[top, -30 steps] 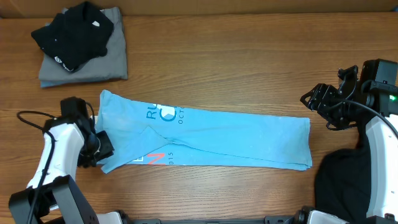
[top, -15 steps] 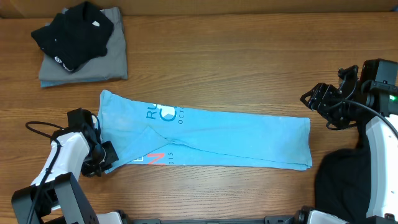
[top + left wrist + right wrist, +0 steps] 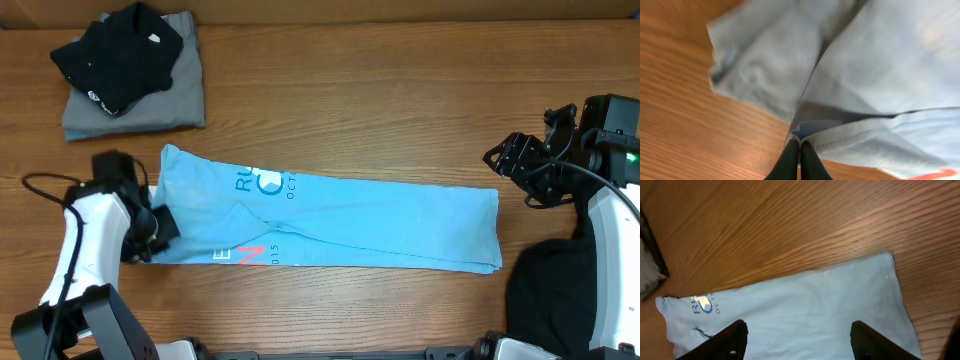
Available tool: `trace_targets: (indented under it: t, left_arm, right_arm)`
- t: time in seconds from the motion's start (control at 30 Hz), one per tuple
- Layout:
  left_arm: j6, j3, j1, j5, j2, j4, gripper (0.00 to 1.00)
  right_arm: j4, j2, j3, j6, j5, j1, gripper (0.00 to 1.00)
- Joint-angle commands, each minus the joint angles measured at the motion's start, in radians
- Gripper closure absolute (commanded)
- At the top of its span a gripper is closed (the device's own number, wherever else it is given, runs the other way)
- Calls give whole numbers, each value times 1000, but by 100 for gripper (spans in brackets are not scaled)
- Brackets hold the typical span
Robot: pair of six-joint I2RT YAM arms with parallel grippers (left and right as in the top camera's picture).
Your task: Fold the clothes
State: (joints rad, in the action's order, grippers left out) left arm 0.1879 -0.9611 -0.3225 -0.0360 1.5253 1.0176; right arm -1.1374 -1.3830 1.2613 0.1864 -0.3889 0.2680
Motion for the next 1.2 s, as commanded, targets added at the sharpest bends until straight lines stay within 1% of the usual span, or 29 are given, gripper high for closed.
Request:
trace_targets:
  t: [0.0,0.23,0.4,0.5,0.77,0.8,0.87,0.97,1.0,1.17]
  left_arm:
    - [-9,-67,-4,50,0,-9,96]
    - [-9,-69,-4,142,0,-117,96]
    - [-9,-69,-2,143,0,-208,96]
    - [-9,-68,7,168,1,-256,96]
    - [-9,-68,78,182,1,-349,96]
    - [-9,-68,84,177,1,-349,94]
    - [-9,-68,87,155,1,-343,72]
    - [-9,-68,85,101,1,-319,58]
    - [-9,-69,82,80,1,-312,56]
    - [-16,-69,69,54,1,-288,54]
  right_arm:
    - [7,11,15,3,-6,3,31]
    - [8,11,15,4,-6,3,30]
    - [8,11,15,3,-6,3,30]
    - [8,11,15,4,-6,3,30]
    - [10,11,15,4,-6,3,30]
    - [10,11,15,4,-6,3,30]
    - [8,11,15,4,-6,3,30]
    - [8,11,15,4,-6,3,30]
    - [9,11,15,3,-6,3,30]
    - [10,11,15,3,-6,3,28]
